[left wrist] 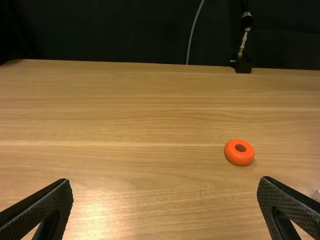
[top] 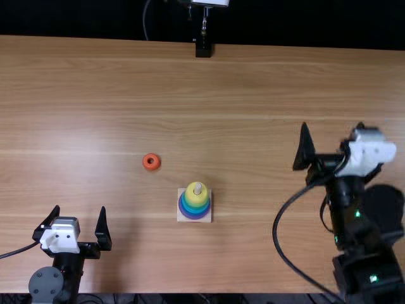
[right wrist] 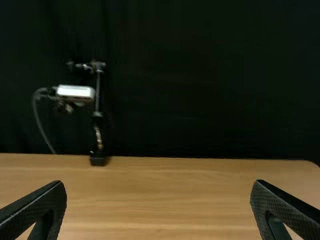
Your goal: Build the Hanoi tower: stack the rings onto the peg from bottom to top in this color order: purple, dark blue, light blue, dark green, light green, yellow, orange.
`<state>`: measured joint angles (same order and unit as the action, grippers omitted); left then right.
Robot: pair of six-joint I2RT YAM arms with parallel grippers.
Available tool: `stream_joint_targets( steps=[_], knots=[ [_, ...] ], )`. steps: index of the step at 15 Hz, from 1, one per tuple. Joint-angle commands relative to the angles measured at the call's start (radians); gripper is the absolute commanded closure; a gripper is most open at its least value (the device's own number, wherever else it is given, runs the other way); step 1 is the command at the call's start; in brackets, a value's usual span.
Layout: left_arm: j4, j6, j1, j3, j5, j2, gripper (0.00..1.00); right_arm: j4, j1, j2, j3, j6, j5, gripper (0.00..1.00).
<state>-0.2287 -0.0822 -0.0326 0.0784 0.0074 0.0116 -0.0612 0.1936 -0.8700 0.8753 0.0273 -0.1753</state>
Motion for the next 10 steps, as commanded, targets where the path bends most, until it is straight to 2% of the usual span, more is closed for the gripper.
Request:
stream_joint_targets(
  steps=[1,4,7,10],
  knots=[
    [-0.023,0.007,-0.001,-0.063,-0.006,-0.012,0.0,0.093,-0.049,0.108,-0.179,-0.002,0.006,0.0],
    [-0.023,0.007,-0.001,-0.063,-0.006,-0.012,0.0,0.274,-0.128,0.356,-0.51,-0.005,0.008,0.0],
    [-0.023,0.007,-0.001,-0.063,-0.006,-0.012,0.0,0.281,-0.18,0.615,-0.765,-0.009,0.008,0.0],
    [-0.023,0.007,-0.001,-0.063,-0.006,-0.012,0.0,0.259,-0.186,0.732,-0.861,-0.009,0.008,0.0]
  ],
)
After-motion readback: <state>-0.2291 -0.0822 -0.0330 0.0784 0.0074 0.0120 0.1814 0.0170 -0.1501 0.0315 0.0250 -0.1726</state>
